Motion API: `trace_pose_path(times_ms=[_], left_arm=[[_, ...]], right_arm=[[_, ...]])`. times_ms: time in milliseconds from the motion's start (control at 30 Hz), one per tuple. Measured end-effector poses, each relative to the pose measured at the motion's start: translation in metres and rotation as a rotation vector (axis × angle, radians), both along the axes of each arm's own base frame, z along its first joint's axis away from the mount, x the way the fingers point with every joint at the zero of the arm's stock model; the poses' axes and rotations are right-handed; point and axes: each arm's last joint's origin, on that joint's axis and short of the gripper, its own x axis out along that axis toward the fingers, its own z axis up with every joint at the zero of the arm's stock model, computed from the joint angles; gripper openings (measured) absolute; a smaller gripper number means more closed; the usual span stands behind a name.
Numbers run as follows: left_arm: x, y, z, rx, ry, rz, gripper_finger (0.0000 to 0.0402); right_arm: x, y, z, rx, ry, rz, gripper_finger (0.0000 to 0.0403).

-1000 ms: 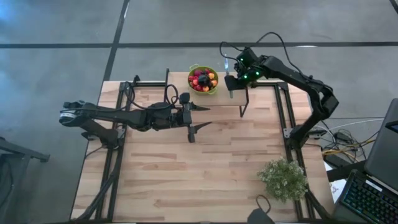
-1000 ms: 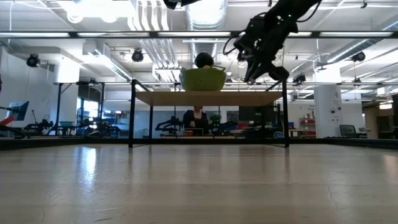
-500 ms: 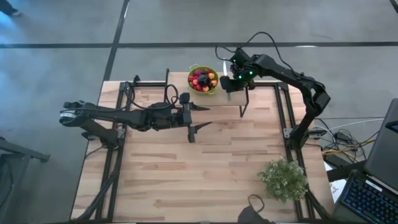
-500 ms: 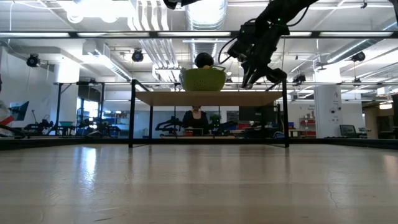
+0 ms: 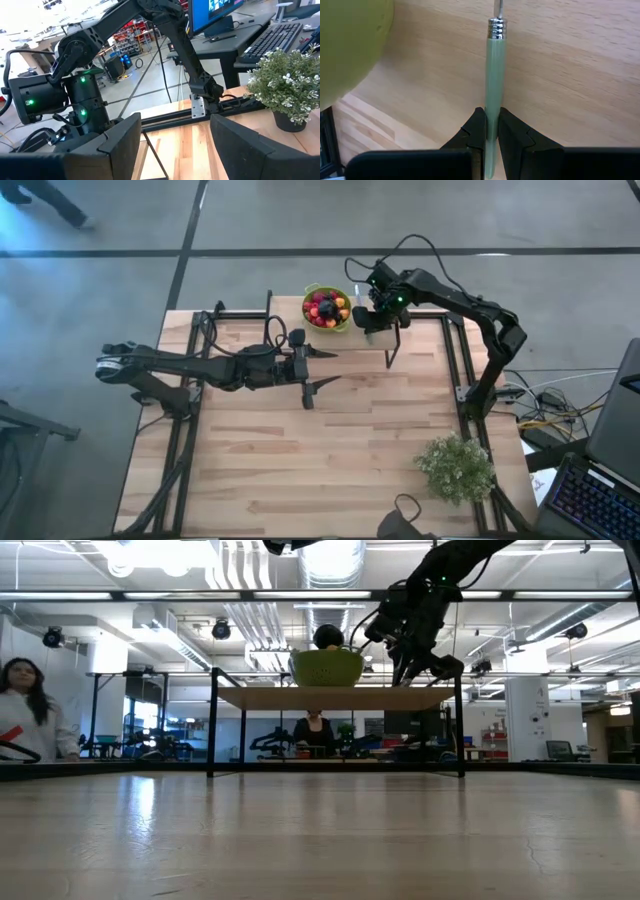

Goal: Pick & Place Fruit
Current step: Put the green knife on the shelf to the left of the green colander

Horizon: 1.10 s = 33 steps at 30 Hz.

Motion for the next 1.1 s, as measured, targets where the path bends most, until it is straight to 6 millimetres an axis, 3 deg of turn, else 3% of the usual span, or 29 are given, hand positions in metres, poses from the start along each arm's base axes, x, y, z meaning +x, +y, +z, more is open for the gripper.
trace_pose_path(times_ms=[600, 1100], left_arm=[[0.0, -0.0001, 0.0, 0.0, 0.0, 0.0, 0.0243], [0.0, -0.0001, -0.0001, 0.0, 0.0, 0.0, 0.0243]], right_arm=[[-0.0001, 0.0009, -0.0002, 0.004, 0.006, 0.003, 0.0026], [0.0, 0.001, -0.0005, 0.005, 0.001, 0.014, 0.0079]])
